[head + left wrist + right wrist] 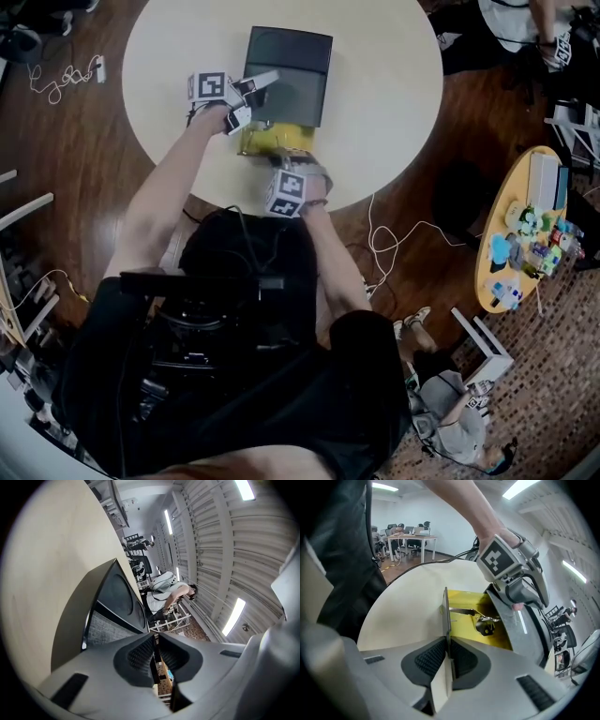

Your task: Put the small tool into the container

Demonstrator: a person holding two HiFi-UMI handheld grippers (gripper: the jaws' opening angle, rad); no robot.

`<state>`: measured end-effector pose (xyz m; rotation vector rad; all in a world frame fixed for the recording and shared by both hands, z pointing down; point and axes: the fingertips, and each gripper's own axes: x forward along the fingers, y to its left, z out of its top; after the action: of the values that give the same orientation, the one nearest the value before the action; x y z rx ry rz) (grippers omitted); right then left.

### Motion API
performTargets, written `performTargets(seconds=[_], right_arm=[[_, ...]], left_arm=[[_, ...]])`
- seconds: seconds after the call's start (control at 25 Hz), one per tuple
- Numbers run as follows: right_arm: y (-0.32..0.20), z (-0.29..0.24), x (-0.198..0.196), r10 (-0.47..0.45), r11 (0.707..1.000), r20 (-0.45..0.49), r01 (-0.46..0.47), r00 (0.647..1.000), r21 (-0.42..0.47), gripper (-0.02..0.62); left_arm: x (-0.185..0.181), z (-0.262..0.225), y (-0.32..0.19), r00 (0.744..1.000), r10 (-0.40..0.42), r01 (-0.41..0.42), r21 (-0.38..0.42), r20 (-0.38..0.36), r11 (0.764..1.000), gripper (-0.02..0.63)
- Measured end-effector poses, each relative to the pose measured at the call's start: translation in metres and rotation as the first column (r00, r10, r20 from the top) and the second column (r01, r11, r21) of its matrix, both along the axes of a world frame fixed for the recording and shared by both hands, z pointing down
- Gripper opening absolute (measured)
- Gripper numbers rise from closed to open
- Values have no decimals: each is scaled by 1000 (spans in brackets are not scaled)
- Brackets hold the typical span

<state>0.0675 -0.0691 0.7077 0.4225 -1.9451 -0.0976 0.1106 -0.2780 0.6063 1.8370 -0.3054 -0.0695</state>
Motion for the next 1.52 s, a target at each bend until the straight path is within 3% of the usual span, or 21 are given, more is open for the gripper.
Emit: performTargets(seconds=[0.12,0.36,0.48,0.6,0.72,0.88,1.0,1.2,1.28,1.44,1.52], right_arm=[[-23,-1,5,13,1000,-18,-13,1000,1,45],[-22,-3,4,0,999,-41,2,999,48,46],[-19,3,1,-44,999,-44,44,998,-2,44],[-57,-3,5,2,1000,-52,-1,999,18,46],[-52,-3,7,15,998,-77,-10,997,60,49],[-73,2,10,44,997,-90,-38,995,65,52],[-96,-7,15,103,986,-113,-86,988,144,78],[-94,-15,22,183,939,-135,-133,974,318,126],[-93,-19,22,188,931,-135,-133,973,340,123],[-90,-17,16,132,947,-183,-69,974,313,101],[-95,-18,11,153,942,-210,-78,966,326,77]], left_arm=[[-1,0,-3,1000,-6,6,-2,18,1000,34],[1,-2,-4,1000,2,-2,10,21,1000,34],[2,6,7,1000,8,-8,-25,29,1000,34],[3,3,0,999,17,-16,-33,27,999,32],[6,6,3,999,40,-40,-8,23,999,32],[5,13,10,998,47,-45,-43,34,998,32],[5,10,4,999,44,-43,-48,17,998,31],[5,16,5,998,47,-45,-65,42,997,31],[4,15,5,998,44,-42,-66,42,997,31],[6,14,10,998,55,-53,-79,16,995,31],[3,17,8,998,59,-56,-90,34,994,31]])
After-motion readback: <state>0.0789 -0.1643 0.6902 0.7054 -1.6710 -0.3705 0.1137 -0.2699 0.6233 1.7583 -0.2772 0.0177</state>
